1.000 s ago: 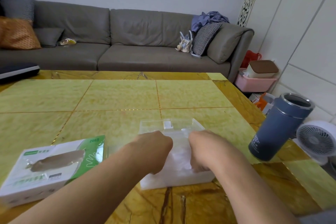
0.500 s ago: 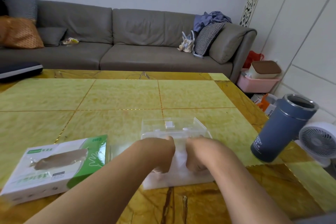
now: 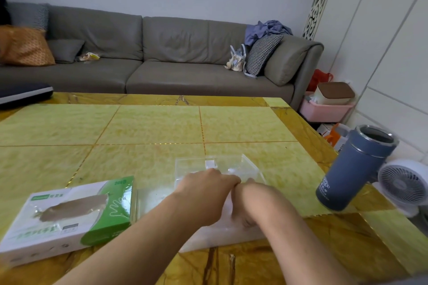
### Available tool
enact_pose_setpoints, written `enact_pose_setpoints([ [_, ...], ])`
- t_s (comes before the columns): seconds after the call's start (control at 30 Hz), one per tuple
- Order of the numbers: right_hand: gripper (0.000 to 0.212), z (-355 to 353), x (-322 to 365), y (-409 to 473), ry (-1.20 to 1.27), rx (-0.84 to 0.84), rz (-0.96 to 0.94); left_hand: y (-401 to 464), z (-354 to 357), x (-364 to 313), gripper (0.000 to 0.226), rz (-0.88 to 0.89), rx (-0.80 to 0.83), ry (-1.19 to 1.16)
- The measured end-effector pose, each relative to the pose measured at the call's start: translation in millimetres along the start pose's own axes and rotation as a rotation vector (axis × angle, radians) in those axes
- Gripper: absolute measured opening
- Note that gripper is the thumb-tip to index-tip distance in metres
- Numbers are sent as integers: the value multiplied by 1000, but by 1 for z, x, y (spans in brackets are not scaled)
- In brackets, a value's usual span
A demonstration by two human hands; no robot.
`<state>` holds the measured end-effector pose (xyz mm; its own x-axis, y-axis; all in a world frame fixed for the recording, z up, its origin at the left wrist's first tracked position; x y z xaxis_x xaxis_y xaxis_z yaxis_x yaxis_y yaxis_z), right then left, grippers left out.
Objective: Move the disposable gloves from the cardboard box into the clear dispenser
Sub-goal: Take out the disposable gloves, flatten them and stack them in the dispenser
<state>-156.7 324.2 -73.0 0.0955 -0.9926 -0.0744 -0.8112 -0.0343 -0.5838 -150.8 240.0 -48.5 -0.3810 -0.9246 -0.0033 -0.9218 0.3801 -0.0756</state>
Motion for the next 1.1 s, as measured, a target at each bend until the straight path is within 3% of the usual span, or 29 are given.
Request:
enact_pose_setpoints([
  [0.07,48,1,0,-4,47,11,-9,-1,7,4,44,-35,27,23],
  [0.13,7,-1,-1,-6,85,-41,-25,0,19,9,32,-80,76,29],
  [0.2,14,-2,-6,-3,111,-87,-20,-1,28,14,30,-125,137,-10],
  [0.23,7,-1,-6,-2,128,-83,-20,-1,31,15,33,-151,173,-27],
  [0.33,64,5,-8,5,169,-43,15,-4,34,8,57,-189,287,-33],
  [0.37,72,6,-9,3,179,-40,23,-5,35,5,65,-187,336,-21],
  [0.43,67,5,-8,0,213,-64,-1,-9,29,2,62,-149,411,-34],
  [0.53,31,3,-5,-5,212,-125,-76,-21,12,4,43,-91,428,-101],
  [0.63,19,-1,-2,-23,180,-178,-81,-38,-5,5,52,-54,365,-77],
  [0.73,15,-15,5,-47,93,-308,-88,-56,-26,8,57,-42,199,-56],
  [0.83,25,-31,22,-70,91,-502,-131,-81,-47,34,64,-115,25,-217],
  [0.93,51,-40,61,-90,146,-685,-287,-112,-59,92,35,-341,-178,-191],
  [1.03,67,-23,123,-104,195,-658,-595,-148,-39,154,12,-629,-101,-101],
  [1.1,79,-4,158,-104,188,-572,-738,-162,-15,178,19,-690,3,-63],
])
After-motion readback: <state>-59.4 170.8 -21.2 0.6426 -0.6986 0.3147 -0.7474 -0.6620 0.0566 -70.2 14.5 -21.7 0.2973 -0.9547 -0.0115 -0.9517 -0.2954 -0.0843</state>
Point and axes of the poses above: each hand's wrist, its own y-axis towards the middle knuckle, its own z-axis out of the palm, x = y × z, the point moved 8 cm from there along y, towards the middle knuckle, and after that the axes turned 3 degrees about y, right-handed, at the moved point
